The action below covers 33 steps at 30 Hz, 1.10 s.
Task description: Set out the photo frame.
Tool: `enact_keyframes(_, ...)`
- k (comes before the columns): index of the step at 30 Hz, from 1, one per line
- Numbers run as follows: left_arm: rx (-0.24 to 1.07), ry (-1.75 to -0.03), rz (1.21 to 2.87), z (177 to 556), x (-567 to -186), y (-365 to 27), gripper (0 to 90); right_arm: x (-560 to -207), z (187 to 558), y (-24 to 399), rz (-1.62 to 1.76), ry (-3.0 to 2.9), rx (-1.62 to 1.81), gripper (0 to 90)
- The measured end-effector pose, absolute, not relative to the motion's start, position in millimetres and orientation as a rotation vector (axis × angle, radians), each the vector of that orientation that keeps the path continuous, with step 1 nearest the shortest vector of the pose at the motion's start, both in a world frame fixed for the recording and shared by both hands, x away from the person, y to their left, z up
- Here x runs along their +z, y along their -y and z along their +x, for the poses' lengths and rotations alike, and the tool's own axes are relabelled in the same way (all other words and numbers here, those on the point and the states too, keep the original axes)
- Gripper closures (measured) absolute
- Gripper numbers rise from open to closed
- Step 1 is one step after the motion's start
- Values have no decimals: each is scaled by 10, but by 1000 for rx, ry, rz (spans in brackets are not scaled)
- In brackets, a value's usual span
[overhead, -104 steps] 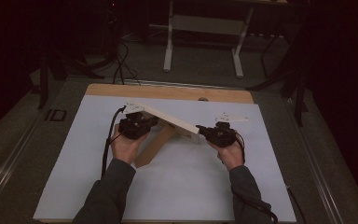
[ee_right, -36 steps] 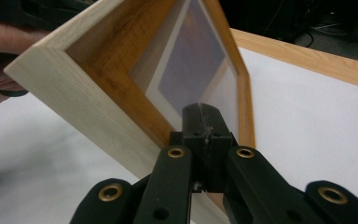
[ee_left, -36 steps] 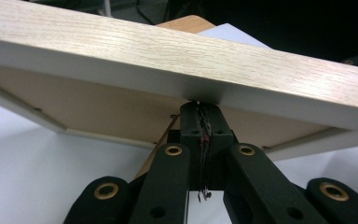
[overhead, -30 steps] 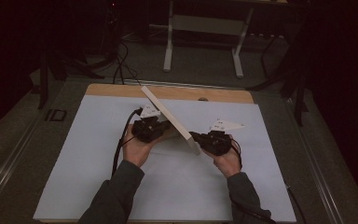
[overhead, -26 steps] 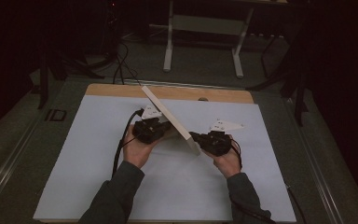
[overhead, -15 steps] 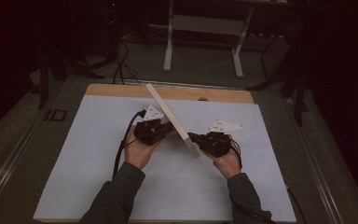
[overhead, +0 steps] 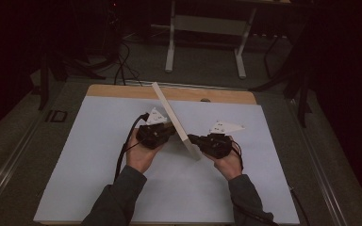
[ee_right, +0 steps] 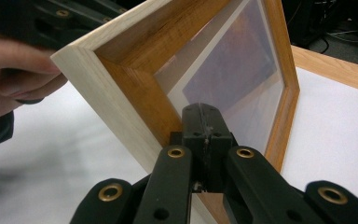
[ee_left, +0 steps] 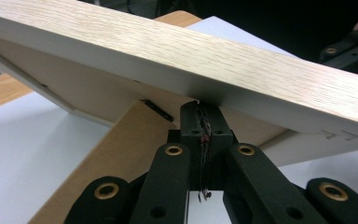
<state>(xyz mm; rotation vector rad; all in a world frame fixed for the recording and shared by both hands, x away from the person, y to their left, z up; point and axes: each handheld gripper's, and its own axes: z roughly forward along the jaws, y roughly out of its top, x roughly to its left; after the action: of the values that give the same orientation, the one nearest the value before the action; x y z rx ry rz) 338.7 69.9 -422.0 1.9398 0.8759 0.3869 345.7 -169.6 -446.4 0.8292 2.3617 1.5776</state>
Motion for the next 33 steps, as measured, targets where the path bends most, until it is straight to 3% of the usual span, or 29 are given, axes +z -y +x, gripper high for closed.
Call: enact_keyframes(33,325,-874,1919,3476,-4228,-791,900,-4412,3411,1587,768,-2395,1578,899)
